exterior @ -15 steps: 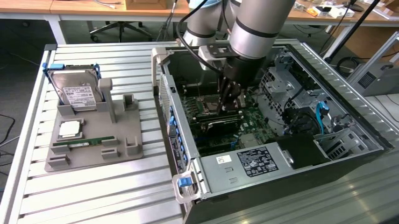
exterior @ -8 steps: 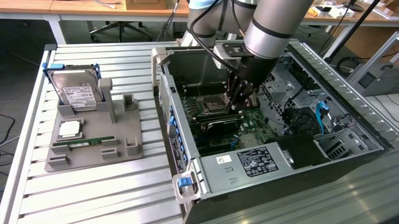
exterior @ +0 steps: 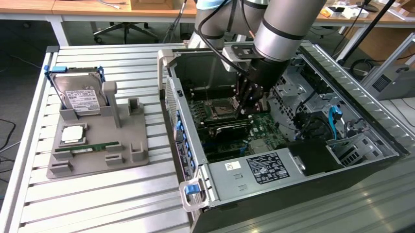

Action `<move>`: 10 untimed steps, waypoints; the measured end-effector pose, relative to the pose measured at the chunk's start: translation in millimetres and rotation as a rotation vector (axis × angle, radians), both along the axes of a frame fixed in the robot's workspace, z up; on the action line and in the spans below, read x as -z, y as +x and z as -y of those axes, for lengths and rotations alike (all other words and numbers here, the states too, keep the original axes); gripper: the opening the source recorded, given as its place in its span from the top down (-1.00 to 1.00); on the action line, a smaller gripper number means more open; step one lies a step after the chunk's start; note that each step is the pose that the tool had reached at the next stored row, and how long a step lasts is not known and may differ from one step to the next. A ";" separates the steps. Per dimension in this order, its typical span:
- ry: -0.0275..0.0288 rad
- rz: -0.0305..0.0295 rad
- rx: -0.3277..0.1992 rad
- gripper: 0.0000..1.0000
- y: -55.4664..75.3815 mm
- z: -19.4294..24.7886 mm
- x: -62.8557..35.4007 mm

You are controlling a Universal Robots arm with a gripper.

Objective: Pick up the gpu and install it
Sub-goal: 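Insert the gpu into the slot, then press down on the gpu until it lock into place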

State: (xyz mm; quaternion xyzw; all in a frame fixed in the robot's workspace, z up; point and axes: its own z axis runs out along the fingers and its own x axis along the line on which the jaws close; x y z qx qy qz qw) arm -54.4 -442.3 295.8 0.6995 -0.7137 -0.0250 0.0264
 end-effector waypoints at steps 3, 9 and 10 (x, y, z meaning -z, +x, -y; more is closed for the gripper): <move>0.0000 0.0000 0.000 0.80 0.0 0.0 0.0; 0.0001 0.0020 0.000 0.80 -30.0 0.0 2.9; -0.0001 0.0020 0.000 0.80 -36.2 0.0 4.4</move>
